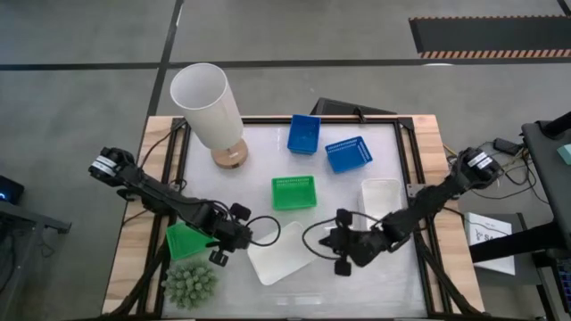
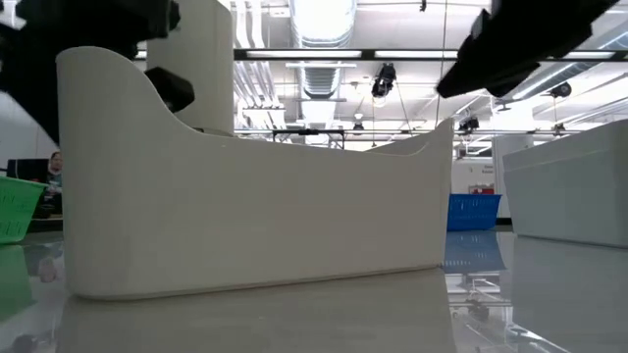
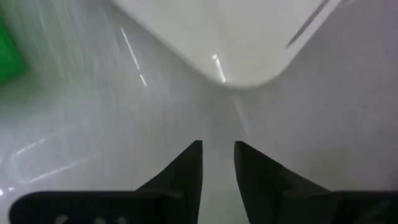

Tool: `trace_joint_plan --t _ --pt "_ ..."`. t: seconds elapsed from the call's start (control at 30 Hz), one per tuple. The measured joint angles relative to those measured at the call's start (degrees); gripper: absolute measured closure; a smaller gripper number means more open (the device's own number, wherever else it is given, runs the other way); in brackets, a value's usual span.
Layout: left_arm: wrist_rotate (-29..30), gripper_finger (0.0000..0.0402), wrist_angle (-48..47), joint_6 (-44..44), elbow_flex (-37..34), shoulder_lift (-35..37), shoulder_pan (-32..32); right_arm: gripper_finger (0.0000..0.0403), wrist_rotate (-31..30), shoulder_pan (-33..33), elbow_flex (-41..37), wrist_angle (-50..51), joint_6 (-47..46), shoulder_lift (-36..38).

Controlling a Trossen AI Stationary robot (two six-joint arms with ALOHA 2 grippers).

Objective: Stack baskets by color
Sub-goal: Stack the left white bin on top of the right white bins

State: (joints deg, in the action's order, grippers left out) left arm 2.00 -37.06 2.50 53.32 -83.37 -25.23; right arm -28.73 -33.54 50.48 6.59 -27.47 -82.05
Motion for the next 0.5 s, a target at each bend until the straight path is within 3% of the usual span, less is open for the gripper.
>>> trace_joint_plan --t 0.17,0.5 --pt "-0.6 0.0332 0.2 -0.1 -1.6 -0.1 0.0 0.0394 -3.4 -1.1 6.7 0.4 -5.2 -6.8" --pt "-2.6 0.0332 7.5 -1.5 -6.3 -0.1 0.0 0.0394 -1.3 -1.1 26.0 1.1 -7.5 -23.9"
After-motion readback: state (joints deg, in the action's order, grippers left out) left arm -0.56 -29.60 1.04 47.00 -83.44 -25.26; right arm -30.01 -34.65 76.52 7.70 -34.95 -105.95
